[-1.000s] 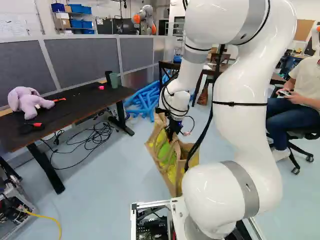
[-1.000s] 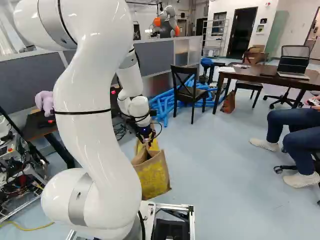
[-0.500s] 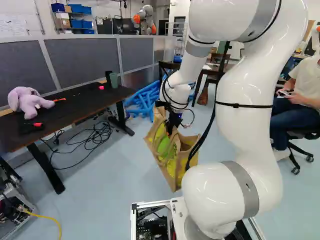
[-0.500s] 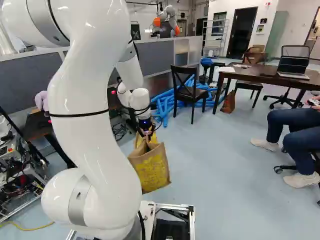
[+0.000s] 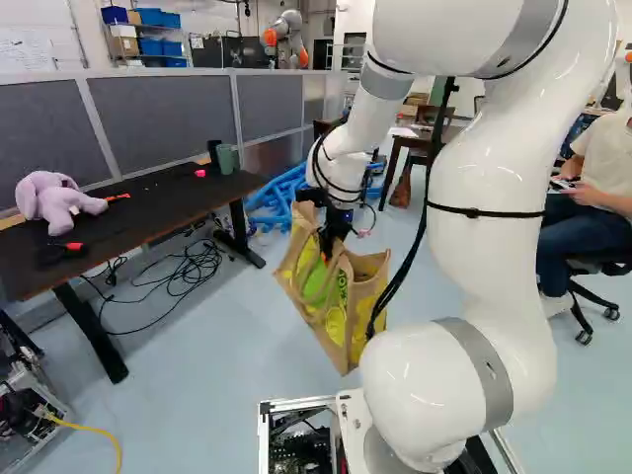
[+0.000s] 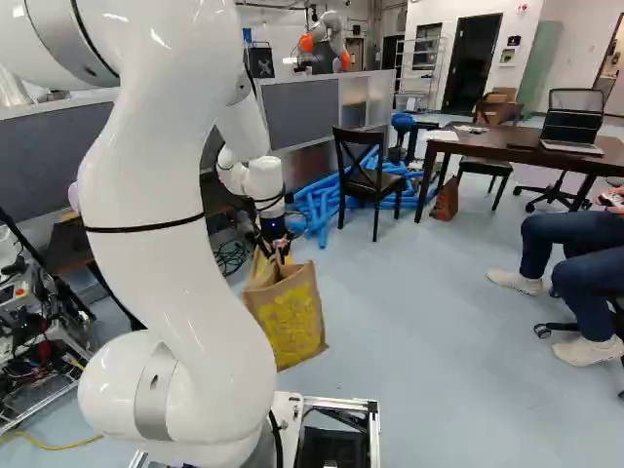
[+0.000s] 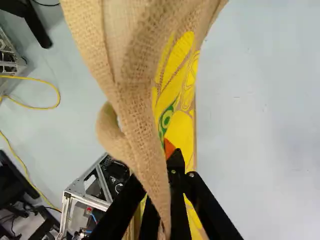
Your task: Pick up the bag on the ground and place it on the table
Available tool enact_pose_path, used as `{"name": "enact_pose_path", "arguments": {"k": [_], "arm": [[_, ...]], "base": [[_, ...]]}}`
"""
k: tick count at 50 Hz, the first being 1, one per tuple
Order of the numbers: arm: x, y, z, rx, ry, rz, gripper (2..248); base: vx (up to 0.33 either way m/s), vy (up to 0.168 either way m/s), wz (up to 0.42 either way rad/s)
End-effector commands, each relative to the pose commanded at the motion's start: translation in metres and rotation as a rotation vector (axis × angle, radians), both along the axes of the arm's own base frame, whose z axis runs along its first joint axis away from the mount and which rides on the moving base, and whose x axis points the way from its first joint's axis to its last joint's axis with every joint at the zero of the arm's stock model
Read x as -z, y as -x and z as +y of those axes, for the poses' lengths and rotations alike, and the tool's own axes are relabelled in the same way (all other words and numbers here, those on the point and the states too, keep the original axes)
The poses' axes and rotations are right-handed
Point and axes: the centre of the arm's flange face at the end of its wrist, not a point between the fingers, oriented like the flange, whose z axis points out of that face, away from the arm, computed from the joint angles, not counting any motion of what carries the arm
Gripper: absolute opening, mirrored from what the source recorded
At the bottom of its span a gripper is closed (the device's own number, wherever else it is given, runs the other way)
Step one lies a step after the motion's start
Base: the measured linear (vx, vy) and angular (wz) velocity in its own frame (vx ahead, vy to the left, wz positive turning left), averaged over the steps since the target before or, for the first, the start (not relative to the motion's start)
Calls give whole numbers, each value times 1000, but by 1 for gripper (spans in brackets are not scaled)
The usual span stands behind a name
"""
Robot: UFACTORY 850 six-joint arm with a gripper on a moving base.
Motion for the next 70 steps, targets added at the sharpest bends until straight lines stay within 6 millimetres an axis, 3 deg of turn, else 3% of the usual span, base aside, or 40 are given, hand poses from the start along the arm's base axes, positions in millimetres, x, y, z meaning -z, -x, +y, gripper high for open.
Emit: {"name": "enact_pose_path", "arguments": {"k": [18,36,51,70], "arm": [[-28,-2,27,-101,11,20,21],[-55,17,44,-147,5,33,21],[-78,33,36,-136,0,1,21],[-107,32,6,-71,-7,-5,21]], "base": [[0,0,0],[0,0,0],[0,0,0],[0,0,0]]}}
